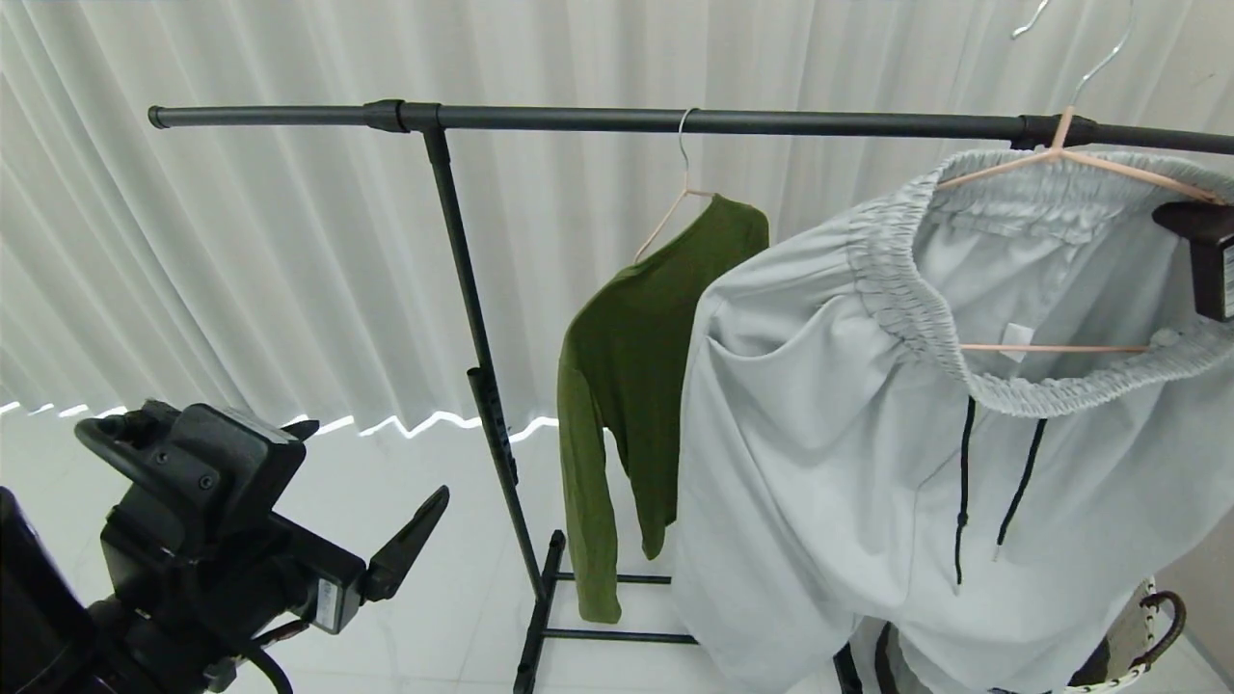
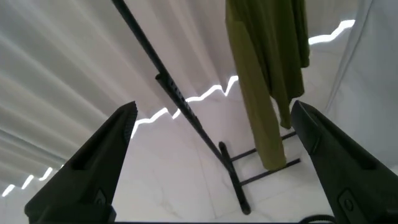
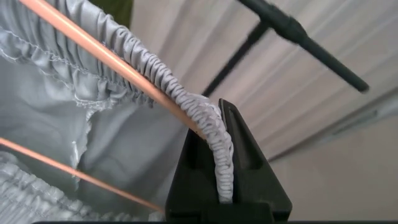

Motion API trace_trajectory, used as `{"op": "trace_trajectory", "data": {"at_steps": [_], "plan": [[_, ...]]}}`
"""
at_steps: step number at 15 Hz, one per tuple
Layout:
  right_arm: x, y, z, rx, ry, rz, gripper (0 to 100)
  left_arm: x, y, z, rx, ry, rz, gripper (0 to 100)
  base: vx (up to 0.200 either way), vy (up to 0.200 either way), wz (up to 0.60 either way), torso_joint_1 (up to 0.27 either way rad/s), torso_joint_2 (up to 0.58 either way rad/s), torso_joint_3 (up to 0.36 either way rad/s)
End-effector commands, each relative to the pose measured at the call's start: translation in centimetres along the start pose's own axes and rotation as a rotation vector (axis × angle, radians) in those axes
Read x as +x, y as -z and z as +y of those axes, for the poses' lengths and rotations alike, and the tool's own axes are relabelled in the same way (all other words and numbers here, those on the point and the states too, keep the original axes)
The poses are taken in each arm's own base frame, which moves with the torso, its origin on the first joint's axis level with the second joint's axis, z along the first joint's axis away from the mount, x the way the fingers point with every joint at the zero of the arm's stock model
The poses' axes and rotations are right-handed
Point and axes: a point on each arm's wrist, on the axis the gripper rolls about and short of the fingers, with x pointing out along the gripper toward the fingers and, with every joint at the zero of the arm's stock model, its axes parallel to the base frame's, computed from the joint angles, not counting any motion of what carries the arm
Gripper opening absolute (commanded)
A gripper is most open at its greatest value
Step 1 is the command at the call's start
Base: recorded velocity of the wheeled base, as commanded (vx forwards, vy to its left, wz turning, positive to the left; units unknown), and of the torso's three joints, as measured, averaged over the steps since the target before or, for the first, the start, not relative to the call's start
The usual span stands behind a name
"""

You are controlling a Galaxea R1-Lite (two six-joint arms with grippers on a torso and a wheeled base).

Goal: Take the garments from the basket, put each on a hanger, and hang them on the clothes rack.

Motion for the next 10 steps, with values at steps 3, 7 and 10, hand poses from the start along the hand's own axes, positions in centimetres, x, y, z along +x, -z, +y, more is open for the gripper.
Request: {"op": "trace_trajectory", "data": {"at_steps": [3, 7, 10], "plan": [[-3.7, 2.1, -2.4, -0.004, 0.109, 0.101, 0, 0.8, 0.9, 1.7, -0.002, -0.124, 0.075, 100, 0.000, 0.000, 0.00, 0.000, 0.00, 0.000], [-6.5, 4.4, -3.9, -0.002, 0.236, 0.249, 0, 0.9, 1.2, 2.1, -0.005, -0.150, 0.095, 100, 0.000, 0.000, 0.00, 0.000, 0.00, 0.000], [-7.6, 5.5, -4.8, 0.008, 0.337, 0.351, 0, 0.6, 2.0, 2.1, -0.004, -0.155, 0.121, 100, 0.000, 0.000, 0.00, 0.000, 0.00, 0.000]]}}
